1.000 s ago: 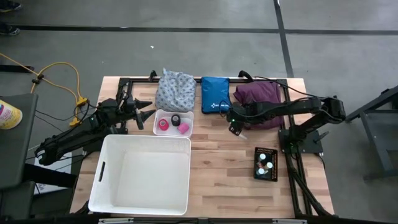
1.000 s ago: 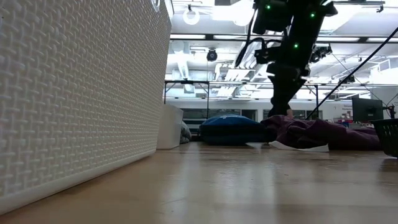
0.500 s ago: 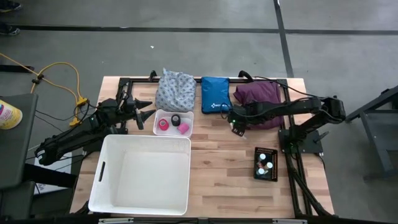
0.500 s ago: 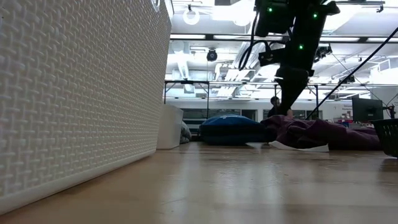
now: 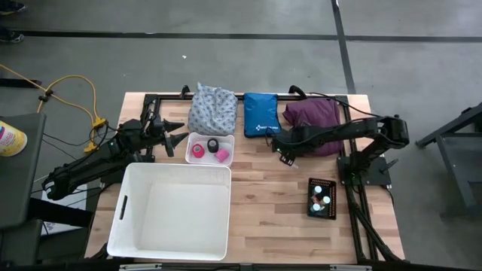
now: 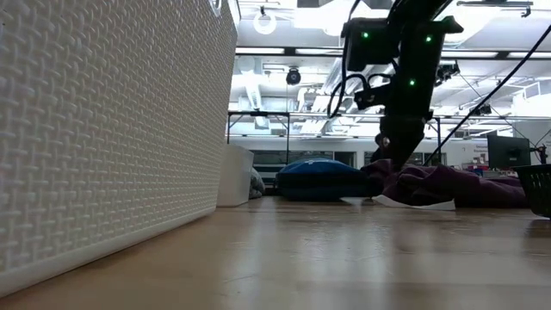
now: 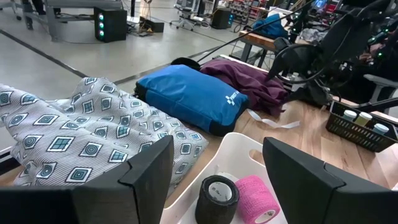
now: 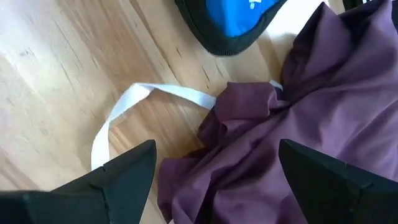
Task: Pick & place medical supplies in basket/bin
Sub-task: Put the violet patient gown into the white laundry organizer
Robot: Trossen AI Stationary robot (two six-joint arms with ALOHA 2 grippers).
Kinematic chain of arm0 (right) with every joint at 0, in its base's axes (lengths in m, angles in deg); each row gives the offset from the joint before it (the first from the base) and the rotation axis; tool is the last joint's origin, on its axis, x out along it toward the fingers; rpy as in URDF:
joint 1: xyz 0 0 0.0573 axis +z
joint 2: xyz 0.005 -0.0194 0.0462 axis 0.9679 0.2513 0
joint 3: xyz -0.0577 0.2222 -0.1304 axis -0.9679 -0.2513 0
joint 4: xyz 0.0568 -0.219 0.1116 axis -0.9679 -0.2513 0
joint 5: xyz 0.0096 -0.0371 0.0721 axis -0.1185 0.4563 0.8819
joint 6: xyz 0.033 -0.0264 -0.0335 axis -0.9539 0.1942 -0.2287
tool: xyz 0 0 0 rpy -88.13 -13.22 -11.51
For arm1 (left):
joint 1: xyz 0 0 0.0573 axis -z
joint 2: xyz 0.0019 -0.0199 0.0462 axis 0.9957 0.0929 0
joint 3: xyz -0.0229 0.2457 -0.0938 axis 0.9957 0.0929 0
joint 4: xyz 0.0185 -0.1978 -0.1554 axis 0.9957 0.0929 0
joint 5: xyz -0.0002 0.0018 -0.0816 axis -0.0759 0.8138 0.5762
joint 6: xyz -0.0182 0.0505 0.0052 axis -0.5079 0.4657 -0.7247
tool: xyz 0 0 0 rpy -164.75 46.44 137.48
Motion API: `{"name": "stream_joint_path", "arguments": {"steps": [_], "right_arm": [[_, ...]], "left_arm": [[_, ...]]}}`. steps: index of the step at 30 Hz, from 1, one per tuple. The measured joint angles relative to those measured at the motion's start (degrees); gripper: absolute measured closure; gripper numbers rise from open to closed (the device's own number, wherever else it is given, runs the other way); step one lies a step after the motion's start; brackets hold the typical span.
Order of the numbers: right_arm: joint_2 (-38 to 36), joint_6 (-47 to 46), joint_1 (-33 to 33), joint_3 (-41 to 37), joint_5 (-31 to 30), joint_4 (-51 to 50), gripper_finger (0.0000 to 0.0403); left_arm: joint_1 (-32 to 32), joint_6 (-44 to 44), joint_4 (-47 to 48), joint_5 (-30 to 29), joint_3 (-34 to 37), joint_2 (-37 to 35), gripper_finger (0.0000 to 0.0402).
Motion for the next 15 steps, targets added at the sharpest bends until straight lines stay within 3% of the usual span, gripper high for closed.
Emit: {"name": "stream_joint_path", "arguments": {"steps": [9,15], "right_arm": [[0.01,-0.25,0.0,0.0,-0.84,0.52,0.0075],[-0.01,-3.07,-0.42,0.0,1.86,-1.44,0.0075]], "left_arm": [[0.01,0.0,-0.01,0.0,0.0,0.0,0.0161],[0.01,0.0,-0.01,0.0,0.0,0.0,0.0161]]}}
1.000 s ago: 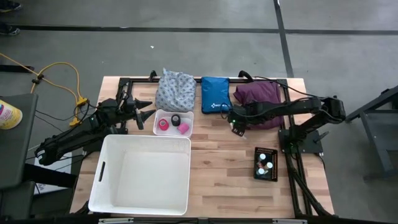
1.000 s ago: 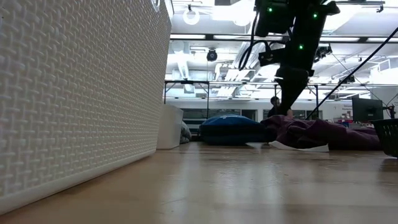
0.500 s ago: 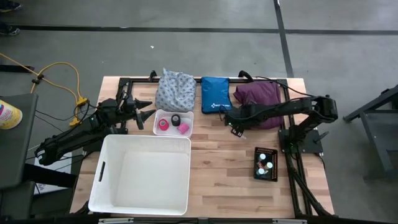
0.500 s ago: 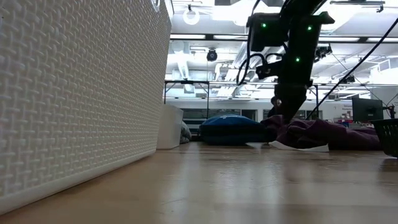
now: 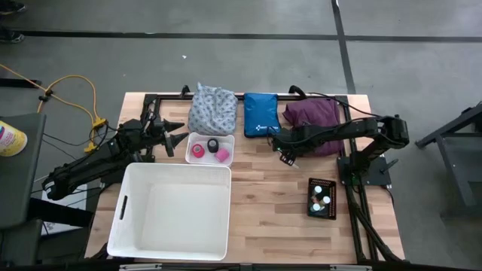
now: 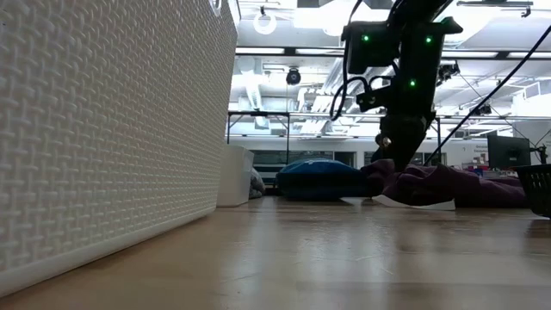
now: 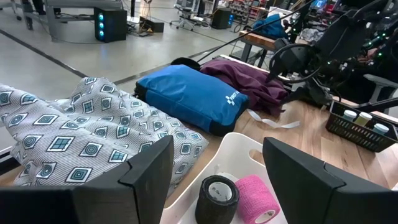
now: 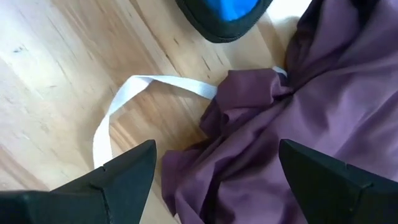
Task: Pick & place medical supplies in basket/bin
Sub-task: Put the violet patient gown into the white laundry organizer
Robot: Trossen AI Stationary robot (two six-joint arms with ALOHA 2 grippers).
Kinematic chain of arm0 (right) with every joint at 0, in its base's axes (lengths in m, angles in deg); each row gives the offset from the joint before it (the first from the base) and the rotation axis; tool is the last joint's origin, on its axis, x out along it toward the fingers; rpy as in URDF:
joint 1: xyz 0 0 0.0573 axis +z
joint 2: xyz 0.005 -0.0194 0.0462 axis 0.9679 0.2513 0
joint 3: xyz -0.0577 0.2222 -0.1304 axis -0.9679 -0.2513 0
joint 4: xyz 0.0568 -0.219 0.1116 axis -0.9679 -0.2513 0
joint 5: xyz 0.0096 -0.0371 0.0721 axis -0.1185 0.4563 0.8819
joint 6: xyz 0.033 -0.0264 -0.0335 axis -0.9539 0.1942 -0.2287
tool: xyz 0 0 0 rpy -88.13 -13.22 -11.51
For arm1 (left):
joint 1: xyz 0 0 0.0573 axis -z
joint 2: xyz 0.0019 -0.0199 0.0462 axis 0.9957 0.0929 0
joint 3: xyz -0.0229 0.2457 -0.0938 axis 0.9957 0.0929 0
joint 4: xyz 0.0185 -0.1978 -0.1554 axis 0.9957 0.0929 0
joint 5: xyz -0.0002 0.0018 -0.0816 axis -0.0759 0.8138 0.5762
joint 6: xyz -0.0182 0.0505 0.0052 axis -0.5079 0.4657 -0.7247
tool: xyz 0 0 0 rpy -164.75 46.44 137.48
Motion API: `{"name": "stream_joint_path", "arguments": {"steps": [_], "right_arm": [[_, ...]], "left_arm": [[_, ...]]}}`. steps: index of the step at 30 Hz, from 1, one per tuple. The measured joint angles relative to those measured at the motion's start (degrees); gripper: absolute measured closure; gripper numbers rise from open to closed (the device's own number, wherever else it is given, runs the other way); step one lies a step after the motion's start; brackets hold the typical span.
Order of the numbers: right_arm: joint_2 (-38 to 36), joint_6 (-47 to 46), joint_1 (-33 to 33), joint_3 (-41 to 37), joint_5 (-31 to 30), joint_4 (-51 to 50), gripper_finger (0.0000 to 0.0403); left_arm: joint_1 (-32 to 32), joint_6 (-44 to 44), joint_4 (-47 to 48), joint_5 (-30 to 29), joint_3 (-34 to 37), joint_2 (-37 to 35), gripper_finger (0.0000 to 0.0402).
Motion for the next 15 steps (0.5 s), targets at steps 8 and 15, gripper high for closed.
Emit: {"name": "stream_joint_path", "arguments": {"steps": [8,15], "right_arm": [[0.0,-3.67,0.13,0.0,-3.17,-3.38,0.0075],[0.99,-5.35,0.28,0.0,-3.05,-3.7,0.0075]], "left_arm": [[0.0,0.0,0.02,-0.01,0.0,0.0,0.0161],[-0.01,0.0,0.01,0.0,0.0,0.0,0.0161]]}}
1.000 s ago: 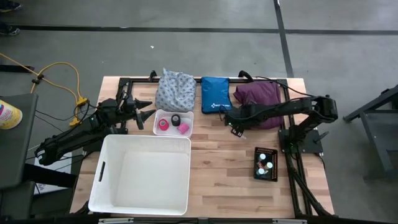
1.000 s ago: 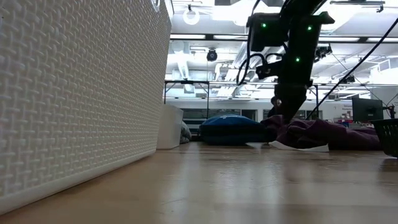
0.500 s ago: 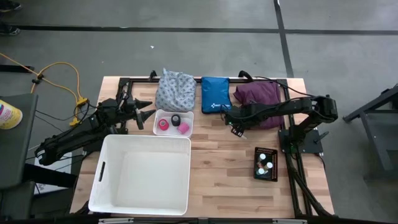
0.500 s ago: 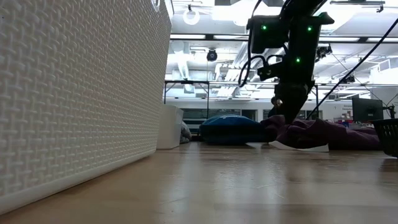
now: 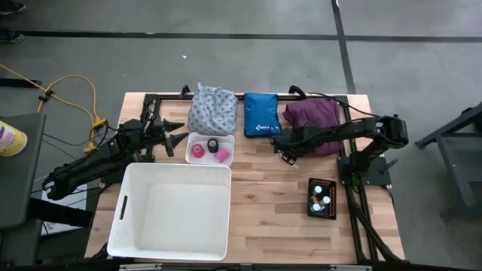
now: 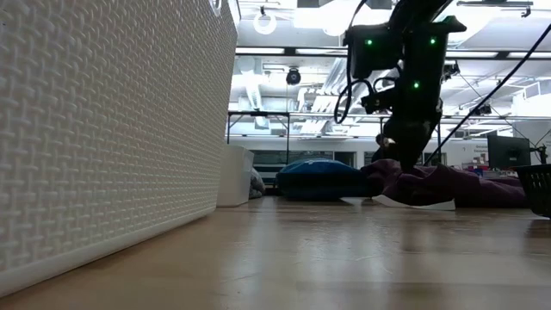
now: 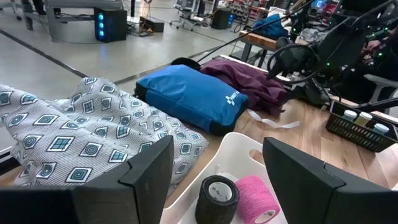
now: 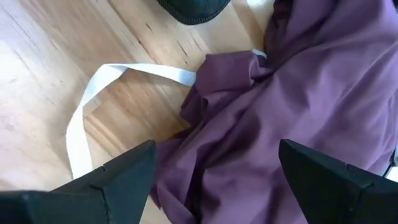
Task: Pick & place medical supplies in basket/bin
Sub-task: Put the violet patient gown into the white laundry organizer
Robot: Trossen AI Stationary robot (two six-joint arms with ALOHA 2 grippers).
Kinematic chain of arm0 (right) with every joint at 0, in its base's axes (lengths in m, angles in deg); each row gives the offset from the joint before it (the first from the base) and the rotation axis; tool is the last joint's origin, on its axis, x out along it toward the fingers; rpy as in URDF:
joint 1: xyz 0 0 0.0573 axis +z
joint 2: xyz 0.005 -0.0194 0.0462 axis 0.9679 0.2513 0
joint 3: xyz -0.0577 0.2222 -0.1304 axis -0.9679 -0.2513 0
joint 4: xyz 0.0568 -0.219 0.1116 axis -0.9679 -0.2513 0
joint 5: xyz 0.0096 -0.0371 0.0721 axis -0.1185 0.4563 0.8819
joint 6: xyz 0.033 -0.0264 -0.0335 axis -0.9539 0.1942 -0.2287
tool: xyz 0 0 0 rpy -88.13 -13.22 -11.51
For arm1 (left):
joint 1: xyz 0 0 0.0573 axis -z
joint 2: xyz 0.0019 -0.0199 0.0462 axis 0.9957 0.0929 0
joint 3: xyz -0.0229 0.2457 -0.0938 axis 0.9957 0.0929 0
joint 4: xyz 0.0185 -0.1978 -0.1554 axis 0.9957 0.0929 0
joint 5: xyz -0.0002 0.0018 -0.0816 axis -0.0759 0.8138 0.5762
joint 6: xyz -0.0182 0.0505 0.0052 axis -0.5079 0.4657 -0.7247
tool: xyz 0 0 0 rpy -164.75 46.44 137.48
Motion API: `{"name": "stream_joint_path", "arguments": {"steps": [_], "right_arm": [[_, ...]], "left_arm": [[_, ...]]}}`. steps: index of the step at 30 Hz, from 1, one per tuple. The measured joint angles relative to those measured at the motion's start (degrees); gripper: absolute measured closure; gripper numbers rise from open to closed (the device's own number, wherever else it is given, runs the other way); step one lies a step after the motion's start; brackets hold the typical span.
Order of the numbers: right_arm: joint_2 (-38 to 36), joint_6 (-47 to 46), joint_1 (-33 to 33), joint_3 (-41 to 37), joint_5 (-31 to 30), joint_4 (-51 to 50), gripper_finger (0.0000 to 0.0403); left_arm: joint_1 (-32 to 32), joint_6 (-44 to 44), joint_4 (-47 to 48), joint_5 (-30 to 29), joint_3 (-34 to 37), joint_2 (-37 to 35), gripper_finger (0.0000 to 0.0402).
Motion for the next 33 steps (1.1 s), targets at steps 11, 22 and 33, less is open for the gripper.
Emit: {"name": "stream_joint_path", "arguments": {"steps": [11,22,33], "right_arm": [[8.13,-3.23,0.24,0.0,-0.3,-0.35,0.0075],[13.63,-7.02,0.24,0.0,-5.33,-1.74,0.0075],[14.31,-8.48,-0.85,0.02,-7.11,-6.58,0.0075]], "left_arm": [[0.0,0.0,-0.01,0.0,0.0,0.02,0.0161],[0.01,-0.01,-0.02,-0.01,0.0,0.01,0.0161],[0.0,0.0,-0.02,0.0,0.0,0.01,0.0161]]}}
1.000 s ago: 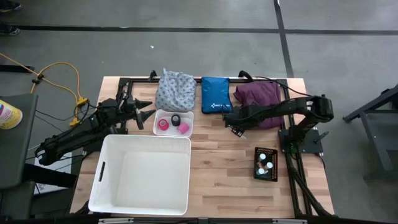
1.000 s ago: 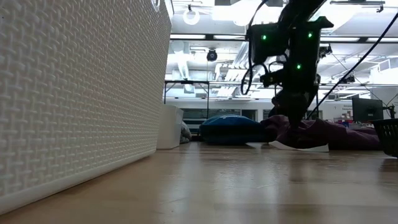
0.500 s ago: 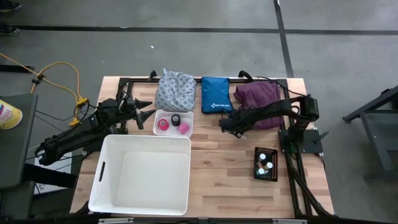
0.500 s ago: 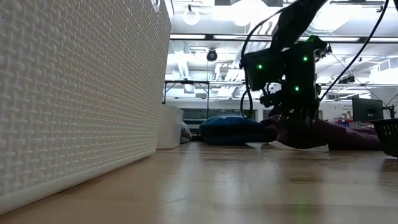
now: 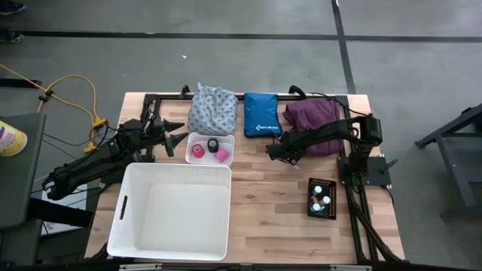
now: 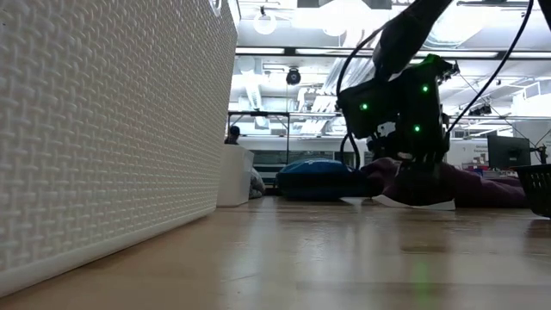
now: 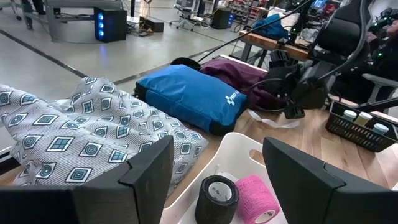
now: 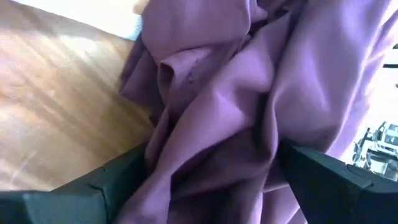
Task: Pick & place medical supplies in basket/bin
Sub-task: Put the violet patient gown into the white laundry organizer
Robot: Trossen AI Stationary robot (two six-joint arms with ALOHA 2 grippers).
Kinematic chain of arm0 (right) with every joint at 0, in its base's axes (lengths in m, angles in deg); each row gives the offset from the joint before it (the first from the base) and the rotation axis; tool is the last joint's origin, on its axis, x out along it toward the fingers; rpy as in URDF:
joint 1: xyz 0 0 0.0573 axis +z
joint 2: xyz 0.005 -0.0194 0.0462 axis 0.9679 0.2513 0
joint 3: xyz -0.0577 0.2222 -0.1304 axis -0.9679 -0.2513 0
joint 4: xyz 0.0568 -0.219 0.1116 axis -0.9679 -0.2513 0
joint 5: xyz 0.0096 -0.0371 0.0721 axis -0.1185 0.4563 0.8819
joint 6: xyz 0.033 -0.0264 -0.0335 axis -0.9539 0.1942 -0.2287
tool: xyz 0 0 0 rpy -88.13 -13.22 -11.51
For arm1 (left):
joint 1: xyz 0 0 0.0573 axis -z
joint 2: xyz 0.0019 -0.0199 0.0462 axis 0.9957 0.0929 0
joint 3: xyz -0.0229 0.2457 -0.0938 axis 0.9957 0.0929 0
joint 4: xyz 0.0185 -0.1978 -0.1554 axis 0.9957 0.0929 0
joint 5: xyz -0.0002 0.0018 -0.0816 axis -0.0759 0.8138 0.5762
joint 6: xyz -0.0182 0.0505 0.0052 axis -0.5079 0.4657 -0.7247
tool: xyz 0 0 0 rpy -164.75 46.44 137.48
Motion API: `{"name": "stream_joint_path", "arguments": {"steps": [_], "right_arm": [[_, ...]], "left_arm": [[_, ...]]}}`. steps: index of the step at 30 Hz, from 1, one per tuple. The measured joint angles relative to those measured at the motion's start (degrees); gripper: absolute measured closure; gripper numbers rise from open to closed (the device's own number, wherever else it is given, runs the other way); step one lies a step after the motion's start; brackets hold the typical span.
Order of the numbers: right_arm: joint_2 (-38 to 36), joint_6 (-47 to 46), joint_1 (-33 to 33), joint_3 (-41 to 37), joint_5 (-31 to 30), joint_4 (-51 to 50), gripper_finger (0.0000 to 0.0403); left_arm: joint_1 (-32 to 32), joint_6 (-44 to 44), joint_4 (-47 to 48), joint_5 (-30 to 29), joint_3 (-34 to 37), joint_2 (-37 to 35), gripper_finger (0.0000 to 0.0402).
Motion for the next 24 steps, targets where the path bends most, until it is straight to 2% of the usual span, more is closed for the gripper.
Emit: {"name": "stream_joint_path", "arguments": {"steps": [21,24], "right_arm": [[3.12,4.2,-2.17,0.08,3.62,0.05,0.0076],[3.14,4.28,-2.15,0.04,3.56,0.21,0.0088]], "left_arm": [[0.01,0.0,0.01,0.0,0.0,0.01,0.0161],[0.0,0.0,-0.01,0.0,0.0,0.01,0.0161]]}}
